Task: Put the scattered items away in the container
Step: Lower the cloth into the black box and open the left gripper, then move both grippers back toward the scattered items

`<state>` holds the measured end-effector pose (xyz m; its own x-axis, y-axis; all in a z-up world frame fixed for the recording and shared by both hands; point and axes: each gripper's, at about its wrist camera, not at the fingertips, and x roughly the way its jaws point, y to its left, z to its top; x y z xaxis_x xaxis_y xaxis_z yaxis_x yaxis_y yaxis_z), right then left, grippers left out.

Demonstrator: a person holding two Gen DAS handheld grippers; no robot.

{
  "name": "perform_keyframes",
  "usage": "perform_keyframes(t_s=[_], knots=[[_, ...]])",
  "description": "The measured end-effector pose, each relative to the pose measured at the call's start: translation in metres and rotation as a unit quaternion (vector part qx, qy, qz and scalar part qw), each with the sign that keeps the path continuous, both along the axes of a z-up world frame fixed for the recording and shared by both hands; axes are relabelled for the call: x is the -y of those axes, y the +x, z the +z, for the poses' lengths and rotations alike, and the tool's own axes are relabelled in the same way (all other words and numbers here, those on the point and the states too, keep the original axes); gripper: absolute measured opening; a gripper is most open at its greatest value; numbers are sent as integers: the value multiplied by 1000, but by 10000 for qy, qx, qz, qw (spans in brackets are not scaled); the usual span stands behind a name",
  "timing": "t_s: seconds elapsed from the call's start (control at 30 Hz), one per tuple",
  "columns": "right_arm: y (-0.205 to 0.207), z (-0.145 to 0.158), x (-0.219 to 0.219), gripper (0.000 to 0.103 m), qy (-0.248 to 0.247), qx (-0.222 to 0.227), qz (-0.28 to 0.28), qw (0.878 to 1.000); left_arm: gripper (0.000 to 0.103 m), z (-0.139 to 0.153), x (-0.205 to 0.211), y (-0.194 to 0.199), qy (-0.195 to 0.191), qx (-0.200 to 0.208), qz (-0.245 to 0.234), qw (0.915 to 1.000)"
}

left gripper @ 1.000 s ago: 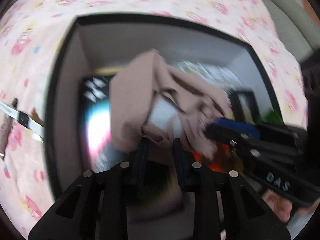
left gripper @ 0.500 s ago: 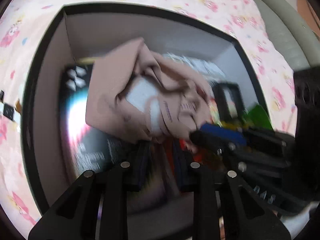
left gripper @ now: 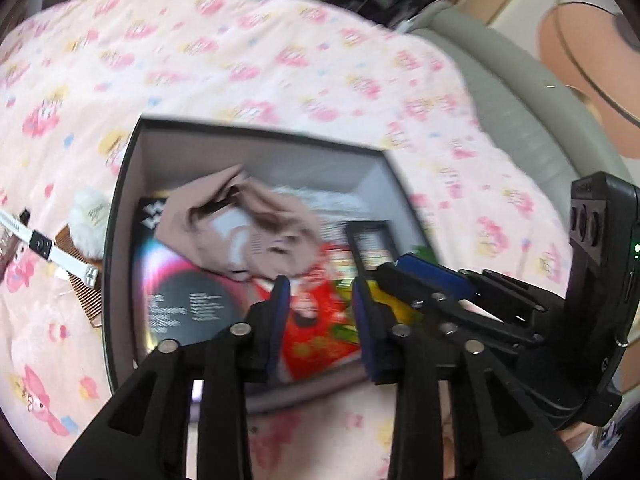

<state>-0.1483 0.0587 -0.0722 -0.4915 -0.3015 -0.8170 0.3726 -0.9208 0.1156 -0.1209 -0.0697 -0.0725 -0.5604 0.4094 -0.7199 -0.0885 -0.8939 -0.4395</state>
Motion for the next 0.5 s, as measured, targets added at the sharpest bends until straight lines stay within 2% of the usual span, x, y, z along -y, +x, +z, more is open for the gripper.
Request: perform_keyframes(t_s=[0.17,0.3,0.5], knots=[[54,38,-23,34,-166,-527,-224,9982,37,41,-11,47,28,-476,57,9988],[91,56,-33,39,-134,-896,-247,9956,39,59,-28,83,-189,-651,16,9977],[125,52,-46,39,-193,-813,-266,9961,39,62,-42,115,-386,-605,-48,9974]])
